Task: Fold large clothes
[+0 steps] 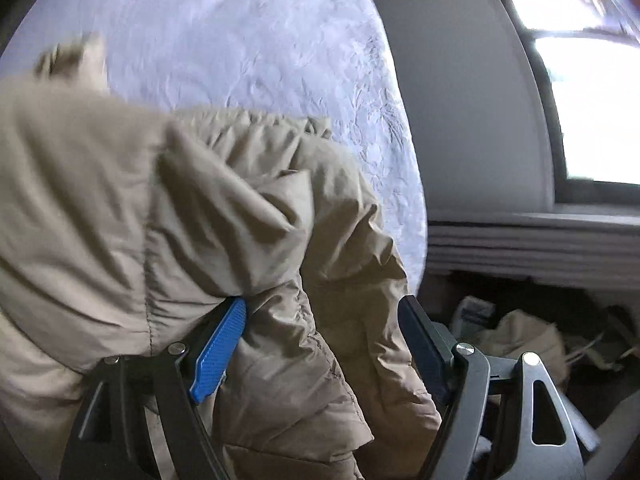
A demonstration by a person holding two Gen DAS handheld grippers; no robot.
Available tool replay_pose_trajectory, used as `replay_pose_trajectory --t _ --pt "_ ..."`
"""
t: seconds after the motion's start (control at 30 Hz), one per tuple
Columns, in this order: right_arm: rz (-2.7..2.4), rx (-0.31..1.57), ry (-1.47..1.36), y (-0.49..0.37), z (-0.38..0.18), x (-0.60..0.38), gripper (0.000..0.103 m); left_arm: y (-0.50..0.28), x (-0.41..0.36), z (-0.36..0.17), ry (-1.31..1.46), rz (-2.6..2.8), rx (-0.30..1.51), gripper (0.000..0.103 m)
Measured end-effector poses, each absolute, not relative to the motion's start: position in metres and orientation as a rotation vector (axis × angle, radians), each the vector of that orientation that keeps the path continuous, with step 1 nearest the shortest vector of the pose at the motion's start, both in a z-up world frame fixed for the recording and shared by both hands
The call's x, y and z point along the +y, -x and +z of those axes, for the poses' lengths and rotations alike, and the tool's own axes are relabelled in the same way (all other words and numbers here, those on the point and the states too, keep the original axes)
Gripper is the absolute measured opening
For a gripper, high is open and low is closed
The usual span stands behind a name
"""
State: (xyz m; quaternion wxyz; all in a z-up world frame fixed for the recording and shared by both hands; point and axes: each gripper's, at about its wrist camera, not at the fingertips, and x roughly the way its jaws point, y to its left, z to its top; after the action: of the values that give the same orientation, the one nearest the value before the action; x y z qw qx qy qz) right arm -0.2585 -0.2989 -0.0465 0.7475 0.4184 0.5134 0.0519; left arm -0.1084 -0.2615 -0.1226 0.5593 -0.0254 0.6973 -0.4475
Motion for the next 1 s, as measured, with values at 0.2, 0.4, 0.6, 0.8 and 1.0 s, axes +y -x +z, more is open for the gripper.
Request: replay_pose_trajectory --t 0.2,0.4,0.6,0.8,1.0 --pt "-0.224 1.193 -0.912 0.244 -0.074 -0.317 0.019 0.081 -0.208 -0.048 -0.109 -0.916 1.169 0.078" --pt "-0.245 1.187 -0.837 0.25 -0.071 -0.322 0.017 0.027 -0.144 -0.089 -0.169 -0.609 1.145 0.078" --pt "-0.33 1.207 -0.791 0.273 -0.085 -0.336 0.017 0.035 -0.183 -0.126 -0.202 -0.618 1.133 0.078" --pt "-0.424 1.234 -0.85 0.284 -0.129 -0.386 0.023 0.052 -0.262 -0.143 -0.283 -0.681 1.106 0.078" --pt "-0.388 1.294 -0.984 0.304 -0.133 -0.415 0.044 0.054 -0.276 -0.155 -0.319 -0.673 1.111 0.078"
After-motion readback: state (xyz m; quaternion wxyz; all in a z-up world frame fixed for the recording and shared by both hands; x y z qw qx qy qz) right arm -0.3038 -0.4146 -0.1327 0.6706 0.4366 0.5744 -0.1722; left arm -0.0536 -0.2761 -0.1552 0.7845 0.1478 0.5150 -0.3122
